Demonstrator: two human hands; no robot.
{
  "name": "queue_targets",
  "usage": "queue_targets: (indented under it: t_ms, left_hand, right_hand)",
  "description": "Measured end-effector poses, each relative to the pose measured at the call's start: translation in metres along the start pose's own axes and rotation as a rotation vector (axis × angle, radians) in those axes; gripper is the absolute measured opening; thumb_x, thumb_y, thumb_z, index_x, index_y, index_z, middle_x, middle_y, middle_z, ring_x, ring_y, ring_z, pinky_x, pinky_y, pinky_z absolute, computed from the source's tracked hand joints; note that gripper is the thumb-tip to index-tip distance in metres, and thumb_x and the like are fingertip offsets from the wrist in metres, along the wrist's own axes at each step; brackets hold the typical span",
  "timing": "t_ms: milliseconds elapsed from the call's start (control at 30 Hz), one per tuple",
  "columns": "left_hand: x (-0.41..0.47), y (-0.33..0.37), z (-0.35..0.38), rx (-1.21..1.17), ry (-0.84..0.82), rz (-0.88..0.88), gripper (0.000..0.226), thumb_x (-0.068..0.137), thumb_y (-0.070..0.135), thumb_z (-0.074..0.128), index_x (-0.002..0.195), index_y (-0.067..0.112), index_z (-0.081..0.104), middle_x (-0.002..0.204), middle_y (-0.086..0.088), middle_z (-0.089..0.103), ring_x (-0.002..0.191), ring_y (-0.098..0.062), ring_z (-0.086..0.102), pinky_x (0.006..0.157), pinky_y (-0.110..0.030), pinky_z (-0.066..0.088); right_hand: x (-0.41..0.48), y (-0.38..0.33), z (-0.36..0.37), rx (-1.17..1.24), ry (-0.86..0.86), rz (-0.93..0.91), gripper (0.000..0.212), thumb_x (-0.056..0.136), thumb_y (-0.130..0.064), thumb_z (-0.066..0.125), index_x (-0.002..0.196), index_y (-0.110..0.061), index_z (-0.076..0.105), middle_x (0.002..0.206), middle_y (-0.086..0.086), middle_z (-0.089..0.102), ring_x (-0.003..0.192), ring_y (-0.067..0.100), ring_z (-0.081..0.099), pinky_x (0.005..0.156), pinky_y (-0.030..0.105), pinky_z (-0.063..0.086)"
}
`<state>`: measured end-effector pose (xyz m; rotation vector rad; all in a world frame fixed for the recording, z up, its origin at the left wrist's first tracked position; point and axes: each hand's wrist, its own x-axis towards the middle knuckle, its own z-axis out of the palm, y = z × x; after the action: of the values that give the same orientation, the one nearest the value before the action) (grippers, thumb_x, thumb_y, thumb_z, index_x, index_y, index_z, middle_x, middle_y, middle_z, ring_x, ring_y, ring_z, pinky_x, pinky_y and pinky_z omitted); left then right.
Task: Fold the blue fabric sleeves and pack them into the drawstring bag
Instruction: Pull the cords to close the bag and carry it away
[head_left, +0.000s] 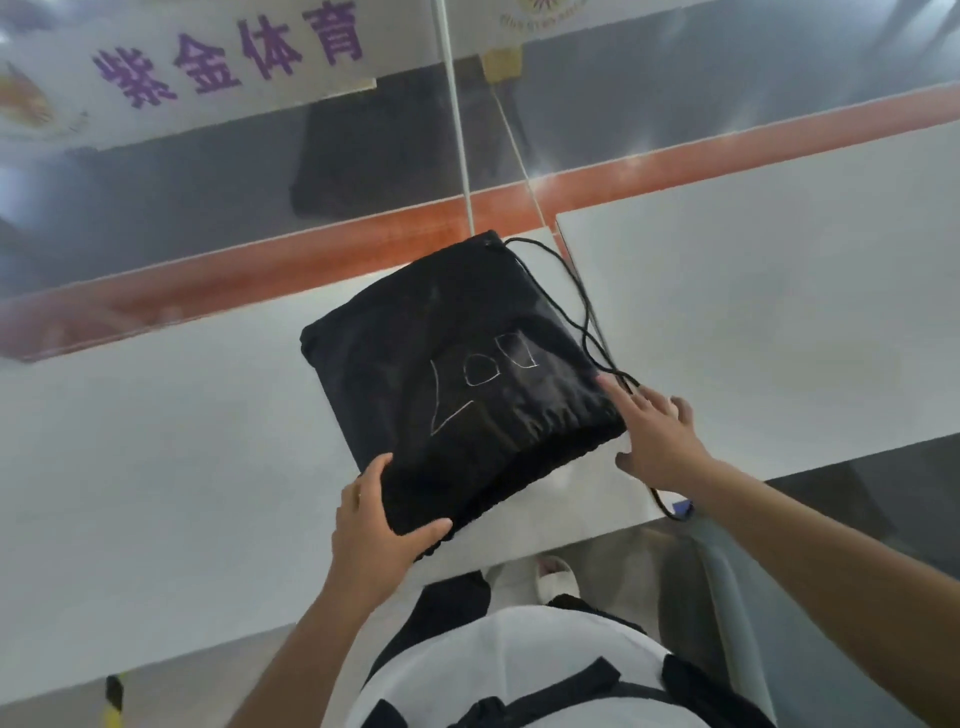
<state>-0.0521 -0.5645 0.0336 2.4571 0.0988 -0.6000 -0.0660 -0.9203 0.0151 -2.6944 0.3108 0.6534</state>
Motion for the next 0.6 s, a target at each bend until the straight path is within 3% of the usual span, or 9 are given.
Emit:
queue_targets:
  t_ms: [67, 133, 267, 333, 433, 533, 600]
  left_hand:
    - [-0.015, -0.013, 0.028, 0.115, -0.022, -0.063, 0.103, 0.071, 0.049, 0.084, 0.15, 0.038, 0.019, 0.148, -0.001, 0.042, 0.13, -0.026, 0.048, 0.108, -0.049, 0.042]
    - [-0.024, -0.021, 0.051, 0.141, 0.072, -0.023, 0.096, 0.077, 0.029, 0.083, 0.15, 0.034, 0.02, 0.144, -0.004, 0.045, 0.125, -0.029, 0.052, 0.105, -0.047, 0.043]
    - [-0.03, -0.026, 0.063, 0.107, 0.175, 0.018, 0.084, 0.084, -0.004, 0.068, 0.15, 0.028, 0.027, 0.141, -0.015, 0.034, 0.095, -0.031, 0.066, 0.081, -0.036, 0.059]
    - [-0.03, -0.031, 0.063, 0.129, 0.203, 0.015, 0.082, 0.085, -0.005, 0.063, 0.15, 0.027, 0.026, 0.137, -0.016, 0.04, 0.084, -0.032, 0.067, 0.074, -0.041, 0.059]
    - [-0.031, -0.032, 0.06, 0.09, 0.199, -0.008, 0.076, 0.089, 0.002, 0.06, 0.152, 0.025, 0.022, 0.116, -0.011, 0.065, 0.089, -0.032, 0.067, 0.078, -0.045, 0.056]
    - [-0.034, -0.027, 0.044, 0.042, 0.197, -0.051, 0.065, 0.095, 0.013, 0.063, 0.15, 0.022, 0.03, 0.107, -0.01, 0.072, 0.089, -0.028, 0.07, 0.081, -0.039, 0.057]
    - [-0.035, -0.024, 0.023, 0.004, 0.164, -0.06, 0.055, 0.094, 0.018, 0.067, 0.142, 0.024, 0.042, 0.097, -0.005, 0.073, 0.08, -0.022, 0.07, 0.074, -0.032, 0.056]
  right_hand:
    - [0.009, 0.01, 0.012, 0.012, 0.075, -0.021, 0.082, 0.087, -0.012, 0.063, 0.154, -0.028, 0.019, 0.139, 0.005, 0.056, 0.142, 0.03, 0.034, 0.118, 0.051, 0.016]
    - [0.016, 0.017, 0.018, 0.027, 0.15, -0.009, 0.067, 0.087, -0.006, 0.058, 0.146, -0.023, 0.033, 0.129, 0.006, 0.063, 0.133, 0.032, 0.043, 0.112, 0.048, 0.023]
    - [0.024, 0.025, 0.016, -0.049, 0.061, 0.01, 0.052, 0.086, -0.006, 0.056, 0.135, -0.021, 0.046, 0.121, 0.004, 0.066, 0.127, 0.031, 0.045, 0.105, 0.047, 0.026]
    - [0.023, 0.029, 0.013, -0.178, 0.027, 0.007, 0.044, 0.088, -0.007, 0.051, 0.128, -0.023, 0.051, 0.111, 0.003, 0.066, 0.125, 0.029, 0.046, 0.108, 0.049, 0.024]
    - [0.018, 0.038, 0.006, -0.177, 0.105, 0.025, 0.021, 0.095, -0.017, 0.048, 0.097, -0.028, 0.065, 0.084, -0.003, 0.062, 0.117, 0.025, 0.052, 0.106, 0.046, 0.022]
    - [0.01, 0.04, -0.014, -0.134, 0.205, -0.013, 0.021, 0.098, -0.031, 0.053, 0.085, -0.032, 0.071, 0.077, -0.008, 0.061, 0.108, 0.023, 0.054, 0.099, 0.041, 0.021]
    - [0.007, 0.039, -0.036, -0.14, 0.244, -0.044, 0.025, 0.098, -0.039, 0.055, 0.081, -0.031, 0.072, 0.075, -0.009, 0.062, 0.103, 0.022, 0.056, 0.092, 0.039, 0.022]
